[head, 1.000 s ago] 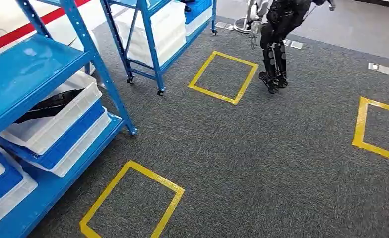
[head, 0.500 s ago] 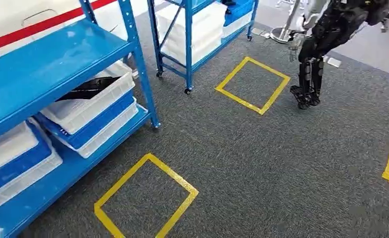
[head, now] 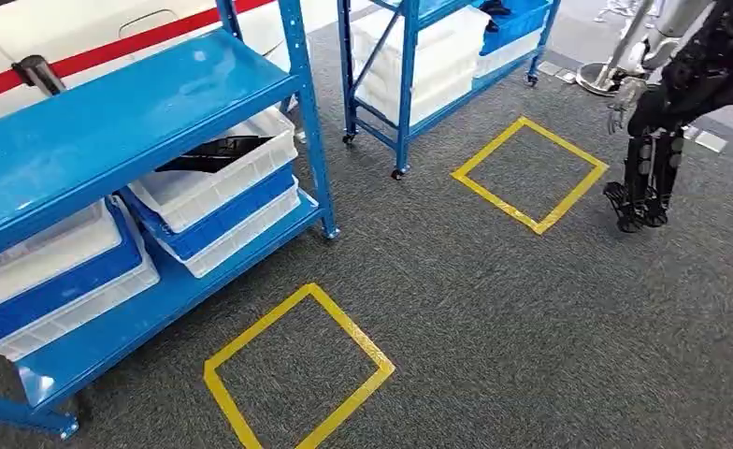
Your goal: Take the parts from the cabinet and place them on the table.
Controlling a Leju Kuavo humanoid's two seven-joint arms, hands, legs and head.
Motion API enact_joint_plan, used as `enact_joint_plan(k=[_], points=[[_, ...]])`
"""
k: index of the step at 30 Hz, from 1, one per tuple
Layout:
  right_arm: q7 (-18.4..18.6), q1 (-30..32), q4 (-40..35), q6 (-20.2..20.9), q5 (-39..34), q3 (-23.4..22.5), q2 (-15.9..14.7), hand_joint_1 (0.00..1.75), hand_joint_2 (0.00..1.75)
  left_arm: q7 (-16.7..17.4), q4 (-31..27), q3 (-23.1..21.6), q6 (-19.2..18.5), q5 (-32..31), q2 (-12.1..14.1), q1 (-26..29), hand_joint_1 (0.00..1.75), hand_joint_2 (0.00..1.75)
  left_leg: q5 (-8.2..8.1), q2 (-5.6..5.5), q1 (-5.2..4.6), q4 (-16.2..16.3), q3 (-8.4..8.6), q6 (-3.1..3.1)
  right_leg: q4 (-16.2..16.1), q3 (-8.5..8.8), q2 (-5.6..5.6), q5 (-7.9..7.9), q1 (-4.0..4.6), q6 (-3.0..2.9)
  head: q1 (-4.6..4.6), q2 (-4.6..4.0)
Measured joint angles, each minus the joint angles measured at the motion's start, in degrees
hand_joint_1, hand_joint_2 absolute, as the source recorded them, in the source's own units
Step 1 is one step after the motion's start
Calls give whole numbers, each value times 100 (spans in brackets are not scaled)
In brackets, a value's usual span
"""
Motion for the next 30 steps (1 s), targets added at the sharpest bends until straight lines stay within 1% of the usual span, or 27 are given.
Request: enact_joint_plan(k=[1, 2, 3, 4, 5, 6, 7, 10, 11, 12, 13, 14, 15, 16, 17, 18, 19, 20, 21, 22, 23, 25, 26, 27, 28, 29, 30], points=[[0, 3, 0, 2, 0, 0, -7, 0, 0, 0, 0, 0, -2, -2, 0, 8, 0, 0, -103, 14, 4, 392, -197, -12, 0, -9, -92, -6, 13, -6, 0, 2], [0, 0, 0, 2, 0, 0, -7, 0, 0, 0, 0, 0, -2, -2, 0, 20, 0, 0, -47, 23, 6, 430, -218, -8, 0, -4, -157, -10, 19, -12, 0, 0], [0, -7, 0, 0, 0, 0, -4, 0, 0, 0, 0, 2, -2, -2, 0, 32, 0, 0, 117, 28, 5, 212, -108, 7, 0, 1, -222, -19, 28, -22, 0, 0], [0, -13, 0, 0, 0, 2, 0, 0, 0, 0, 0, 2, -2, -2, 2, 36, 0, 0, 343, 56, 0, -217, 121, 31, 0, 17, -280, -24, 34, -25, -7, 0], [0, -18, 0, 0, 0, 0, 2, 0, 0, 0, 0, 2, -2, -2, 2, 33, 0, 0, 570, 136, -11, -756, 417, 72, 0, 33, -340, -31, 41, -28, 0, 0], [-4, -21, 0, 2, 0, 0, 4, 0, 0, -6, 0, 0, -4, -11, 4, 20, 0, 0, 687, 483, -58, -1310, 727, 155, -1, 61, -396, -45, 54, -13, -2, 0], [-11, -17, -2, 0, 0, 0, 7, 0, 0, -9, 0, 0, -20, -22, 9, 0, 0, 0, 649, 489, -93, -1358, 723, 173, 2, 61, -457, -71, 118, 25, 18, 0], [-24, -44, -2, 0, 0, 0, 7, 0, 0, -13, 0, 0, -39, -50, 18, 7, 0, 0, 653, 303, -133, -1381, 694, 260, -48, 110, -611, -72, 80, 90, -2, 0], [-26, -42, -4, -2, 0, 2, 13, 0, 0, -13, 0, 0, -39, -50, 17, 10, 0, 0, 741, 218, -81, -1501, 793, 308, -49, 128, -624, -94, 132, 129, -2, 0], [-33, -40, -4, -4, 2, 0, 2, 0, 0, -13, 0, 0, -39, -52, 9, 20, 0, 0, 781, 183, -52, -1573, 836, 301, 55, 96, -326, -136, 79, 151, 26, 0], [-37, -35, -4, -4, 0, 0, 0, 0, 0, -13, 0, 0, -39, -55, 9, 10, 0, 0, 803, 131, -30, -1598, 838, 338, 260, 17, -112, -251, 95, 130, 24, 0], [-46, -20, -2, -4, 0, 0, -2, 0, 0, -13, 0, 0, -39, -61, 9, -3, 0, 0, 814, 49, -29, -1597, 819, 351, 766, -232, 29, -488, 66, 95, 46, 0], [-48, -6, -2, -9, -7, 0, -9, 0, 0, -15, 0, 0, -42, -63, 7, -4, 0, 0, 815, -26, -29, -1597, 814, 351, 1205, -449, 60, -663, 46, 83, 48, 0], [-52, 2, -2, -9, -11, 0, -15, 0, 0, -17, 0, 0, -42, -70, 7, -1, 0, 0, 814, -111, -30, -1594, 812, 350, 1569, -639, 69, -764, 33, 104, 46, 0], [-57, 13, -2, -13, -13, 0, -15, 0, 0, -15, 0, 0, -42, -70, 7, 5, 0, 0, 813, -184, -26, -1592, 818, 347, 1671, -707, 70, -755, 27, 148, 53, 0], [-59, 21, -2, -15, -20, -2, -22, 0, 0, -15, 0, 0, -42, -70, 7, 8, 0, 0, 811, -257, -19, -1589, 825, 344, 1540, -667, 70, -660, 11, 211, 48, 0], [-65, 26, -2, -18, -18, -5, -37, 0, 0, -15, 0, 0, -44, -74, 7, 11, 0, 0, 807, -346, -8, -1579, 832, 328, 1153, -502, 83, -456, -13, 295, 52, 0], [-72, 25, -2, -20, -18, -5, -44, 0, 0, -15, 2, 0, -48, -79, 2, 12, 0, 0, 795, -431, 6, -1566, 843, 299, 594, -252, 131, -207, -49, 378, 48, 0], [-76, 27, -2, -18, -18, -5, -46, 0, 0, -15, 2, 0, -48, -81, 0, 12, 0, 0, 770, -499, 18, -1527, 835, 255, 68, -21, 340, -4, -113, 445, 55, 0], [-74, 38, 4, -18, -17, -7, -41, 0, 0, -15, 2, 0, -48, -85, 2, 11, 0, 0, 754, -534, 5, -1497, 828, 213, 32, -31, 441, -17, -109, 402, 59, 2], [-76, 25, 7, -20, -17, -7, -28, 0, 0, -17, 0, 0, -46, -98, 9, 9, 0, 0, 716, -596, -27, -1455, 803, 166, -24, -29, 367, 10, -91, 297, 72, 2], [-79, -2, 7, -20, -15, -7, -28, 0, 0, -17, 0, 0, -46, -105, 9, 25, 0, 0, 727, -637, 4, -1486, 784, 140, -21, 33, 300, 10, -60, 221, 52, 0], [-79, -11, 7, -20, -15, -7, -26, 0, 0, -17, 0, 0, -46, -105, 9, 38, 0, 0, 737, -697, 30, -1483, 778, 115, -25, 38, 241, 29, -65, 180, 57, 2], [-79, -10, 7, -20, -20, -9, -20, 0, 0, -17, 2, -2, -46, -109, 7, 44, 0, 0, 683, -474, 38, -1404, 765, 94, -41, 51, 177, 40, -87, 145, 52, 0], [-79, 1, 7, -20, -20, -9, -15, 0, 0, -17, 2, 0, -46, -109, 7, 39, 0, 0, 558, -221, 21, -1217, 679, 77, -41, 57, 145, 28, -74, 120, 30, 0], [-79, 8, 7, -20, -20, -9, -11, 0, 0, -17, 2, 0, -46, -109, 7, 25, 0, 0, 366, -80, 24, -889, 516, 59, -41, 57, 90, 19, -55, 75, 13, 0], [-79, 22, 7, -20, -17, -9, -9, 0, 0, -17, 2, 0, -46, -112, 11, 9, 0, 0, 120, -15, 29, -380, 259, 45, -40, 57, 14, 9, -35, 59, 18, 0]])
